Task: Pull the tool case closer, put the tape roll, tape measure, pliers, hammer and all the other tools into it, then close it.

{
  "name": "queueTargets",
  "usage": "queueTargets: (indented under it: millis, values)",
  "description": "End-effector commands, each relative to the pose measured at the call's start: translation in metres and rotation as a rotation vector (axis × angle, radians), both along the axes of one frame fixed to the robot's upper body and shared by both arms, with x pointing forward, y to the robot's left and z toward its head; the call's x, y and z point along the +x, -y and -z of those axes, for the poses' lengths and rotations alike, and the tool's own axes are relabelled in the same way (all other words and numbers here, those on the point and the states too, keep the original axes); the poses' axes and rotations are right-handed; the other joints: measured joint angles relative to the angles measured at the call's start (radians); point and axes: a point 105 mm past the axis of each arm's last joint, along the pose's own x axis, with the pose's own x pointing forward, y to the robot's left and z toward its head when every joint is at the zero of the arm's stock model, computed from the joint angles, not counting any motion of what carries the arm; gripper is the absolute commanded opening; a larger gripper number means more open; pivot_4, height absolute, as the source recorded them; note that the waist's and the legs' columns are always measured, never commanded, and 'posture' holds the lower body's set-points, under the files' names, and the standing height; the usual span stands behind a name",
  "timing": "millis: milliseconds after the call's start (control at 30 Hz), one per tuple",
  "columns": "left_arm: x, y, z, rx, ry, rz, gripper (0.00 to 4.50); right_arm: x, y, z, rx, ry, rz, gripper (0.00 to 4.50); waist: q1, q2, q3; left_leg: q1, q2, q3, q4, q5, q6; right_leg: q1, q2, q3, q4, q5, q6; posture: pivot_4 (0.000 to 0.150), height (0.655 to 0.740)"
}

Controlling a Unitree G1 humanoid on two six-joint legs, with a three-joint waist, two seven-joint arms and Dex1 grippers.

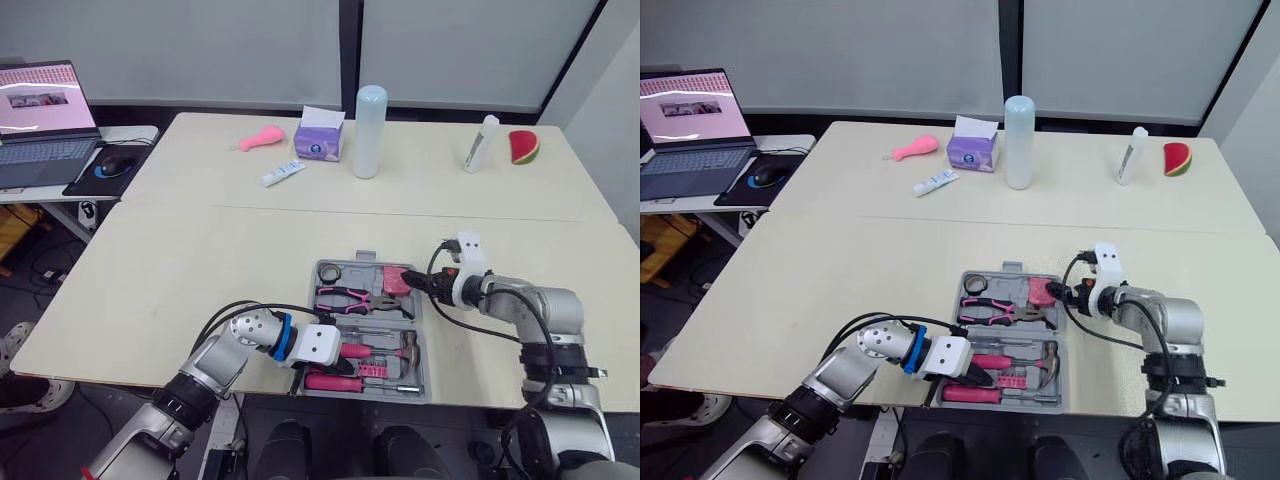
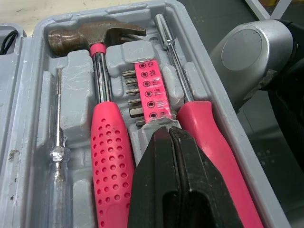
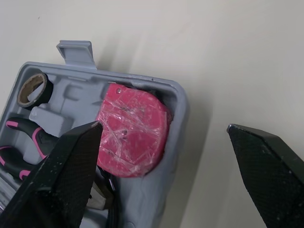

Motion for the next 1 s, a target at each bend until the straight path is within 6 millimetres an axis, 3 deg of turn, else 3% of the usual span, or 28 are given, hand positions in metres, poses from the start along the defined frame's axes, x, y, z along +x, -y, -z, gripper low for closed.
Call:
queueTargets:
  millis: [33, 467, 800, 1000]
  values:
    - [-0.004, -0.011, 0.021, 0.091, -0.039, -0.020, 0.00, 0.008, -0.008, -0.001, 0.072, -0.025, -0.013, 4.47, 0.000, 0.001, -0.001, 0.000, 0.000, 0.000, 0.000, 0.000, 0.000, 0.000, 0.000, 0.000, 0.000, 0.000, 0.000, 0.150, 0.6921]
    - [-0.004, -0.023, 0.030, 0.148, -0.045, -0.001, 0.00, 0.005, -0.041, 0.009, 0.213, -0.106, -0.164, 4.47, -0.004, -0.001, -0.010, 0.004, 0.002, 0.003, -0.002, 0.000, 0.000, 0.001, 0.000, 0.001, 0.000, 0.000, 0.000, 0.150, 0.6921]
    - [-0.007, -0.030, 0.035, 0.181, -0.048, 0.018, 0.00, -0.005, -0.060, -0.020, 0.347, -0.017, -0.351, 4.47, -0.021, -0.001, -0.010, 0.006, 0.002, 0.003, -0.004, 0.000, 0.000, 0.001, 0.001, 0.002, 0.000, 0.000, 0.000, 0.150, 0.6921]
    - [-0.006, -0.031, 0.035, 0.185, -0.049, 0.019, 0.00, -0.007, -0.058, -0.034, 0.293, 0.107, -0.437, 4.47, -0.024, -0.001, -0.010, 0.006, 0.002, 0.003, -0.004, 0.000, 0.000, 0.001, 0.001, 0.002, 0.000, 0.000, 0.000, 0.150, 0.6921]
